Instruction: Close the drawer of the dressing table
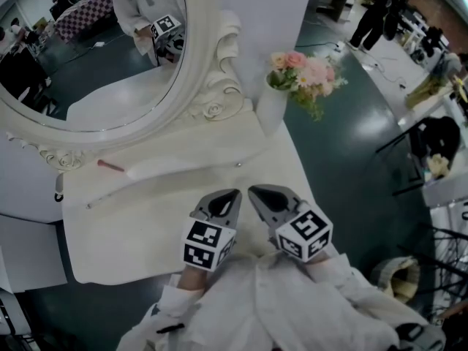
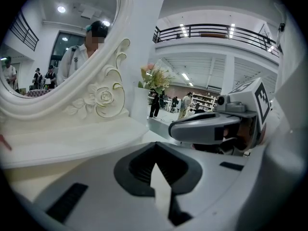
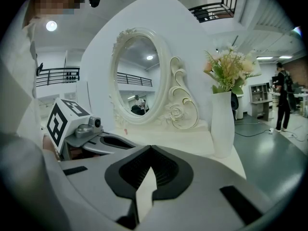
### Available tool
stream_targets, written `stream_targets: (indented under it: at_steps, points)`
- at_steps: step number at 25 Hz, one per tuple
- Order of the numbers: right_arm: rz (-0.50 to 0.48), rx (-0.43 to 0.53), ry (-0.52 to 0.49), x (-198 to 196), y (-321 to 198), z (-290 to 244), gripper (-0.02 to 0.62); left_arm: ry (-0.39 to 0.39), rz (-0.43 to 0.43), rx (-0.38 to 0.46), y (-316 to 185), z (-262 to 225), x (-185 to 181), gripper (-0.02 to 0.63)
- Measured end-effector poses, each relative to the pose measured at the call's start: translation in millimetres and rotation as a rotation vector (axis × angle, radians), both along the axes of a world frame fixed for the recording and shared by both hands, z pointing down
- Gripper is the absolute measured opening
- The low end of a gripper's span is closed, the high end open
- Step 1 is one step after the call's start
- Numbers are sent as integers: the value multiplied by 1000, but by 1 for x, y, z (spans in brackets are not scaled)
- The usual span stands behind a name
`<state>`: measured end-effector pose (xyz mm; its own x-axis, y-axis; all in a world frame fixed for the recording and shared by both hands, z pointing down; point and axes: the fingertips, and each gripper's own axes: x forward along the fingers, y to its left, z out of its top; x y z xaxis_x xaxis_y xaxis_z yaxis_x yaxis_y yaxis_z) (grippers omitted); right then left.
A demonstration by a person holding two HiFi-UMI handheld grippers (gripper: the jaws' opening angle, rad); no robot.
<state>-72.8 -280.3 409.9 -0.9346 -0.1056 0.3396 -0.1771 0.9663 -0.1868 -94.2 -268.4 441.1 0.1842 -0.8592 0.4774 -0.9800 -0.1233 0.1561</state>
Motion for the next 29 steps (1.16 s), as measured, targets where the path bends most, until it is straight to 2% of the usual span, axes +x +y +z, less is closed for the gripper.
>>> stream_targets:
  at_steps: [10,16,29]
  points:
    - [-11,2,3,0,1,1,6,-3,18,-24,0,5,7,6]
    - [12,7,26,2,-3,8,6,2,12,-15,-2,4,6,6]
    - [-13,8,54,1,0,13,6,0,14,-18,-1,5,5,6]
